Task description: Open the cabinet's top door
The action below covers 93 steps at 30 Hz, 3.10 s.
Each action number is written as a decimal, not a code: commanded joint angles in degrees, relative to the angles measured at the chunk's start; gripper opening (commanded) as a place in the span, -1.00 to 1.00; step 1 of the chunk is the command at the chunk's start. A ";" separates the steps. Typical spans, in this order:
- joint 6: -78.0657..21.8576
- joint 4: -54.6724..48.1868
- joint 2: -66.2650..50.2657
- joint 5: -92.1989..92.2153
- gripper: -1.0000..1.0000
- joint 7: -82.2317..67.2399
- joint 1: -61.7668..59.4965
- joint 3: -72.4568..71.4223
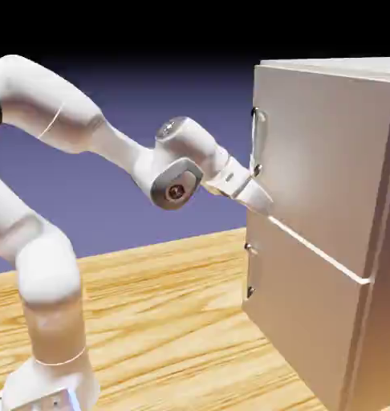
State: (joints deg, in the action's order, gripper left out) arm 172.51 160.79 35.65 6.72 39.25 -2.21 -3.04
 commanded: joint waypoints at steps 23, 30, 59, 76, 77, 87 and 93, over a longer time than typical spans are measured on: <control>-12.80 -1.83 25.53 57.32 0.00 -27.32 -24.71 -25.91; -16.70 -2.39 33.31 74.77 0.00 -35.64 -32.23 -33.79; -30.80 -11.20 54.43 133.09 -1.00 -62.86 -64.62 -60.60; -63.59 12.95 56.71 114.48 -1.00 -76.24 -51.93 -30.47; -65.26 13.47 56.51 112.75 -1.00 -76.87 -52.17 -28.39; -81.19 14.49 49.38 93.91 -1.00 -84.58 -56.81 -7.63; -94.85 14.11 48.42 94.08 -1.00 -85.28 -68.62 -8.11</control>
State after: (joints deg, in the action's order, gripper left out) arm 77.60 174.87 84.08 100.80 -46.03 -70.83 -11.11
